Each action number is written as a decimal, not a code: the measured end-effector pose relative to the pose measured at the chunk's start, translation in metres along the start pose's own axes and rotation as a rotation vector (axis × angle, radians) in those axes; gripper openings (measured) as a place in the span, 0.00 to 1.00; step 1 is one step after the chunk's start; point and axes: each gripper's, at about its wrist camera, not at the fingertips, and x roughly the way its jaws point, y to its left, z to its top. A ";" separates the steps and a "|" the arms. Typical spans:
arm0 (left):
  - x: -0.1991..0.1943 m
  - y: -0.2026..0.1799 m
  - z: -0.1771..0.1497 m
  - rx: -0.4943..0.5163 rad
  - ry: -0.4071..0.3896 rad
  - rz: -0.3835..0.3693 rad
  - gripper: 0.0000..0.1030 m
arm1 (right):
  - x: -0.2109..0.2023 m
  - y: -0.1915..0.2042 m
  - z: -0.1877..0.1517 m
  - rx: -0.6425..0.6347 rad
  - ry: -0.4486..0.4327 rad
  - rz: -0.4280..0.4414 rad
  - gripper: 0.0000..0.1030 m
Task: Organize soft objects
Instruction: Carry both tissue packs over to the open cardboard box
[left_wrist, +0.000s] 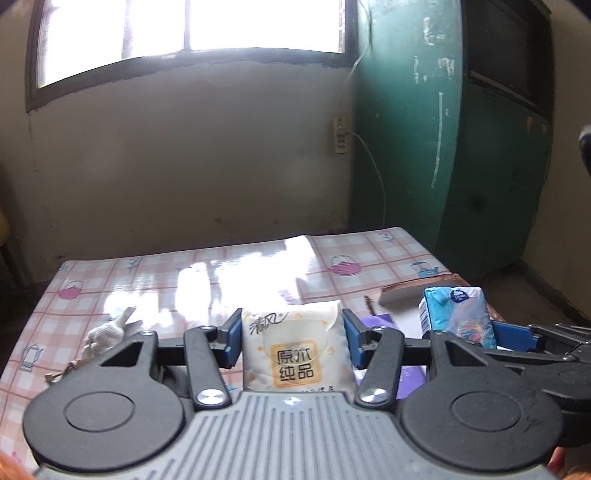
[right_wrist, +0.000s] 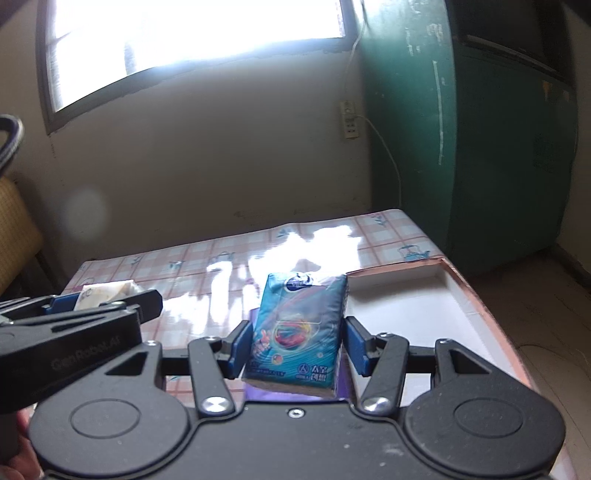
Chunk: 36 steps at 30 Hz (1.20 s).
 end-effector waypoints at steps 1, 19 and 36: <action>0.001 -0.005 0.000 0.007 -0.001 -0.003 0.53 | -0.001 -0.004 0.000 0.005 -0.001 -0.006 0.63; 0.023 -0.059 0.005 0.054 0.024 -0.076 0.53 | 0.006 -0.071 0.004 0.068 0.012 -0.067 0.63; 0.066 -0.117 -0.008 0.115 0.081 -0.197 0.53 | 0.069 -0.160 0.028 0.096 0.102 -0.066 0.64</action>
